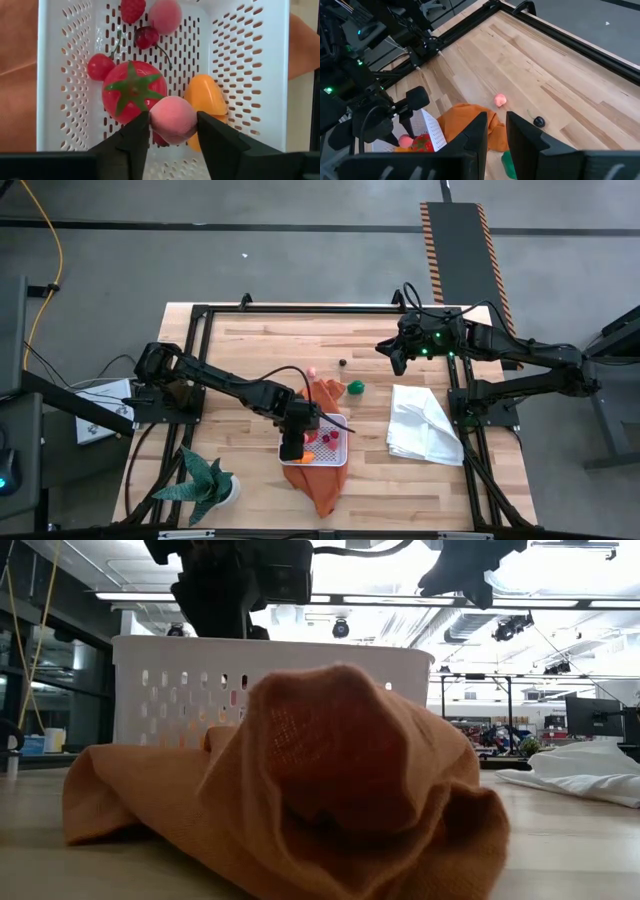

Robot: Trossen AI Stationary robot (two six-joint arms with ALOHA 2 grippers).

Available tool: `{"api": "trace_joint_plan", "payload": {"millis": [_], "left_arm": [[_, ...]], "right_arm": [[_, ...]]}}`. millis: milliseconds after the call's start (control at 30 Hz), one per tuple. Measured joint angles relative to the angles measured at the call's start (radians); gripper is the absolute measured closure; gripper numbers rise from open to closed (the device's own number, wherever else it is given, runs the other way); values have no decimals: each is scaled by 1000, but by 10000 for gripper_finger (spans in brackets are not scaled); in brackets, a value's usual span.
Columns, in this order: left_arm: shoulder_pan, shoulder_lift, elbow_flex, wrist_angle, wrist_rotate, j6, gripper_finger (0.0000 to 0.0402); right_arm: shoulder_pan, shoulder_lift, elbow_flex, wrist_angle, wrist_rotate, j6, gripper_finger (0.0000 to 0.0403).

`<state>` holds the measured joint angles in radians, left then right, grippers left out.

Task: Pick and placing Produce into tupperware
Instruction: Put the bottom pink peach into the white basket, then put the green bell pepper into the white basket

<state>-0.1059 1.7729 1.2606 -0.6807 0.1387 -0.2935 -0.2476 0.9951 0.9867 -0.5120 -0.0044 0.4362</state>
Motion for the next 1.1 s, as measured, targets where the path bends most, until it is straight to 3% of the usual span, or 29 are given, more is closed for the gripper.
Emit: {"api": "trace_joint_plan", "payload": {"millis": [233, 400, 800, 1100], "left_arm": [[0, 0, 0, 0, 11, -7, 183], [0, 0, 0, 0, 37, -8, 169], [1, -39, 49, -68, 110, -30, 243], [2, -47, 226, -304, -79, 15, 260]], "right_arm": [[0, 0, 0, 0, 0, 0, 340], [0, 0, 0, 0, 0, -9, 340], [0, 0, 0, 0, 0, -11, 340], [0, 0, 0, 0, 0, -16, 340]]}}
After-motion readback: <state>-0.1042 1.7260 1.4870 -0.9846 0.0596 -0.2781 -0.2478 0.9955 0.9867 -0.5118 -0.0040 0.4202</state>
